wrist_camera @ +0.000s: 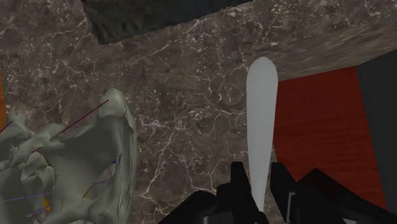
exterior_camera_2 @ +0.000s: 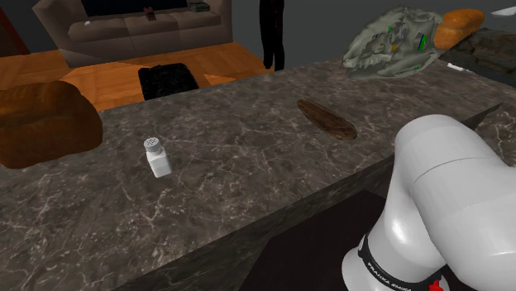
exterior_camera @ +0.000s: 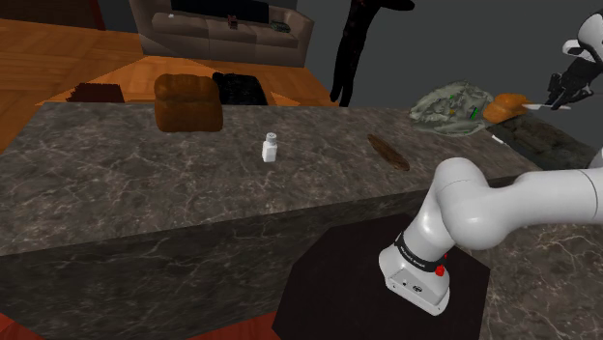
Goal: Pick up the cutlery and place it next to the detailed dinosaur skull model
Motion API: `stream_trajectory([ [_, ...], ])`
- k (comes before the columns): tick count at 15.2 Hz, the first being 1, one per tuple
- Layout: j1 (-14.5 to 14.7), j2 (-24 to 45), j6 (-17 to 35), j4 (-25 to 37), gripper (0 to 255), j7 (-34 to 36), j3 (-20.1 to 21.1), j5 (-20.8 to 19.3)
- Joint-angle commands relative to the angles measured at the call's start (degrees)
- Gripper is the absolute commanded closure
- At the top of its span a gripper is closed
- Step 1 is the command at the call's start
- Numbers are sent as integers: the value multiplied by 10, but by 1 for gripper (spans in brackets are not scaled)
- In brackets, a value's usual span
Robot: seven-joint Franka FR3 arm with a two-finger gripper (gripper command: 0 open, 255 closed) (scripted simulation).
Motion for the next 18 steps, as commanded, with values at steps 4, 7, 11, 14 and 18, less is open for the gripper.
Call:
stream_trajectory([
  [4, -21, -24, 22, -48, 255, 15, -5, -9],
  [7, -32, -37, 35, -73, 255, 24, -10, -15],
  [11, -45, -54, 51, -105, 255, 34, -17, -24],
  [14, -54, -66, 63, -127, 255, 41, -24, -32],
  [18, -65, -81, 79, -154, 255, 50, -35, -42],
])
